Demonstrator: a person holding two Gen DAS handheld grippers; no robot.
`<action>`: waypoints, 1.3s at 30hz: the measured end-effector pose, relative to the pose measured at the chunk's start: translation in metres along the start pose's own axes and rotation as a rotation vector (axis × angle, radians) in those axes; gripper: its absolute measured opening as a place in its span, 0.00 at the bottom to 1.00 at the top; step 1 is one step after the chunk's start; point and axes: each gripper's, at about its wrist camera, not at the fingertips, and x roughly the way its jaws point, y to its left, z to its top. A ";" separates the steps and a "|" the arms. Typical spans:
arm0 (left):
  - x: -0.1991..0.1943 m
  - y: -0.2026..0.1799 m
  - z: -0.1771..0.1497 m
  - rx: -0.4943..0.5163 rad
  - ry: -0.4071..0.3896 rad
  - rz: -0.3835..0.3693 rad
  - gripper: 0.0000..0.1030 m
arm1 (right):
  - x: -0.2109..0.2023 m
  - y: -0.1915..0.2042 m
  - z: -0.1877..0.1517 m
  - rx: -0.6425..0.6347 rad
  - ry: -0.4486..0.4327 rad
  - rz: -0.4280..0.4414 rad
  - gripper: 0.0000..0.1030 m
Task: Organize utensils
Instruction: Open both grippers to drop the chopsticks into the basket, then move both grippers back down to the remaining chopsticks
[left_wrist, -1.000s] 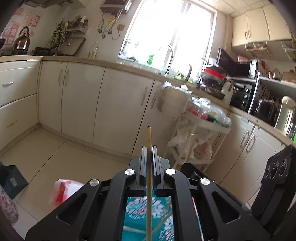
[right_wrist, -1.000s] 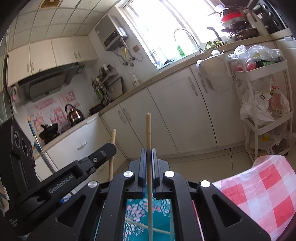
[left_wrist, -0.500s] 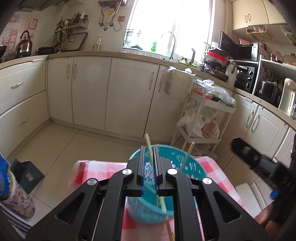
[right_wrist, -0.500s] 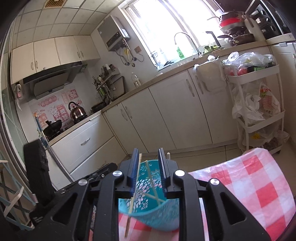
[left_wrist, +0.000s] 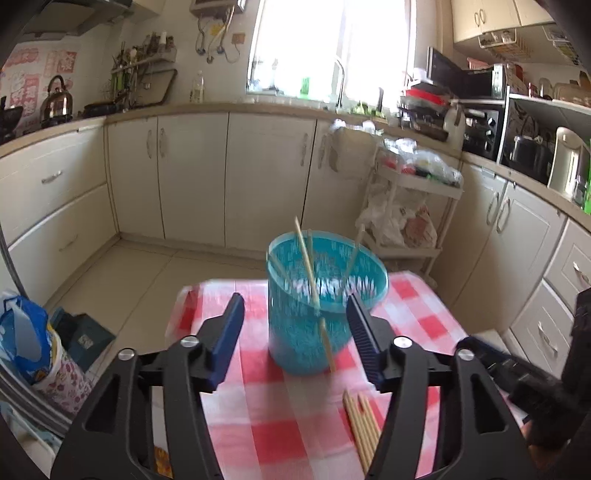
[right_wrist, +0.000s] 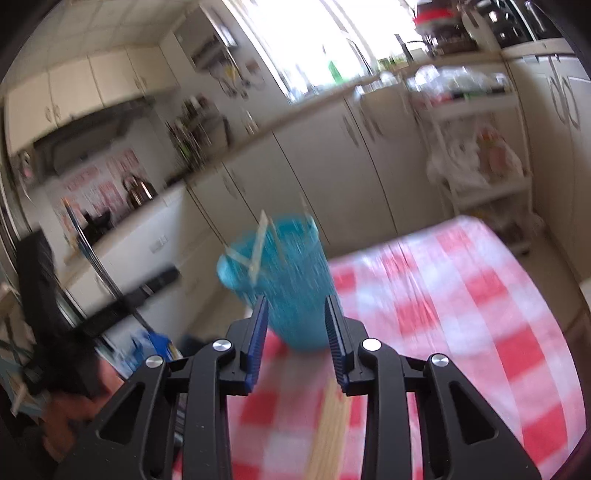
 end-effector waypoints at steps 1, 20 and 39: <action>0.000 0.002 -0.008 -0.006 0.020 0.001 0.57 | 0.006 -0.003 -0.010 -0.008 0.050 -0.023 0.31; 0.055 -0.009 -0.115 0.012 0.346 -0.033 0.57 | 0.073 -0.010 -0.081 -0.180 0.364 -0.162 0.15; 0.101 -0.049 -0.135 0.074 0.448 0.001 0.58 | 0.066 -0.025 -0.078 -0.167 0.366 -0.153 0.12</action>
